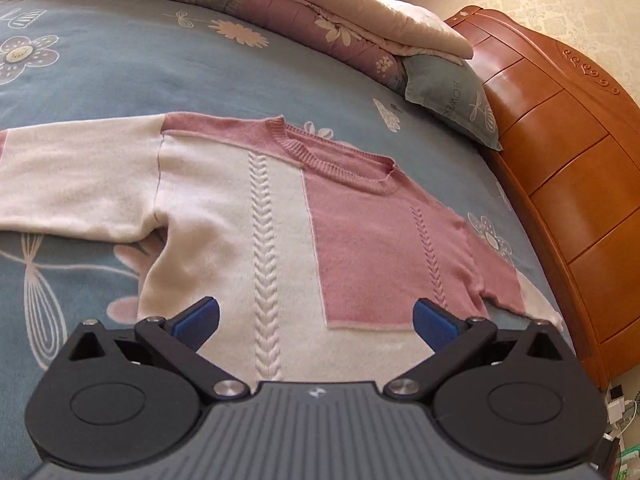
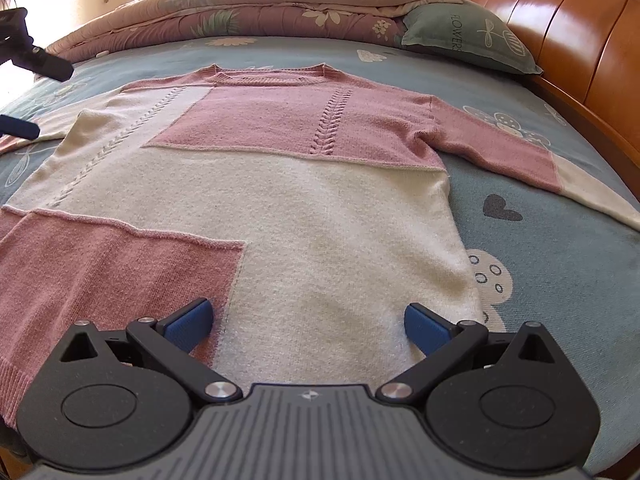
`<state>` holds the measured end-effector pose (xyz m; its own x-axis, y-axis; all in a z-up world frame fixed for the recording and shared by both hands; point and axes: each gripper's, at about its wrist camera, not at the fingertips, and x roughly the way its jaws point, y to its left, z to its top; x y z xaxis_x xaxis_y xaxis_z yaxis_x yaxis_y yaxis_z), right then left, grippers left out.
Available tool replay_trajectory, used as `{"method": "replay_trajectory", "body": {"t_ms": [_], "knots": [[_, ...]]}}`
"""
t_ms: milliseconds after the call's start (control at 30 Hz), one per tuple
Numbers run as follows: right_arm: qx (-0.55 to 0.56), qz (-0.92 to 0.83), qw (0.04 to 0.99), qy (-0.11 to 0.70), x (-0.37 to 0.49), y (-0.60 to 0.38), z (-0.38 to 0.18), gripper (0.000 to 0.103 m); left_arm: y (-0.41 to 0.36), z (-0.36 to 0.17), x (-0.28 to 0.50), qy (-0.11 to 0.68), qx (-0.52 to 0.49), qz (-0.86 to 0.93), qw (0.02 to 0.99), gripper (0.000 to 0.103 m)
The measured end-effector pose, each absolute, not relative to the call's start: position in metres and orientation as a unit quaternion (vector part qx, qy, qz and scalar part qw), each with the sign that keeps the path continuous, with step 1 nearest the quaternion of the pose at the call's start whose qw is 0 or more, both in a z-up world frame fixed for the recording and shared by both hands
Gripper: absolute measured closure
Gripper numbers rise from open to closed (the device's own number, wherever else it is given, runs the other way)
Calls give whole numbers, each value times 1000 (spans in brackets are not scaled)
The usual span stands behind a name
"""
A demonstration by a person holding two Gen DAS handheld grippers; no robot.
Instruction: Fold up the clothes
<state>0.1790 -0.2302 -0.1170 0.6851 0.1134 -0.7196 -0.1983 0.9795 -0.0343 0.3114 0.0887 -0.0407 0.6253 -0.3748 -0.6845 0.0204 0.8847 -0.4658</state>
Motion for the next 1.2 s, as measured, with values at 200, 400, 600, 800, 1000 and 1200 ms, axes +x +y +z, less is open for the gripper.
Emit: {"method": "replay_trajectory", "body": {"t_ms": [200,400,600,800,1000,1200], "knots": [[-55,87,917,386,180,-229,-117,0,91,-71,385,429,-232,-84,869,1],[-54,87,917,385,180,-229,-118,0,110,-108,373,431,-243,-62,867,1],[-55,87,918,384,179,-229,-118,0,111,-95,369,448,-236,-57,860,1],[-55,86,918,383,179,-228,-118,0,105,-96,372,445,-237,-73,860,1],[-57,85,918,382,178,-228,-118,0,114,-96,370,442,-252,-35,860,1],[-57,84,918,382,178,-227,-118,0,96,-81,346,459,-226,-79,856,1]]}}
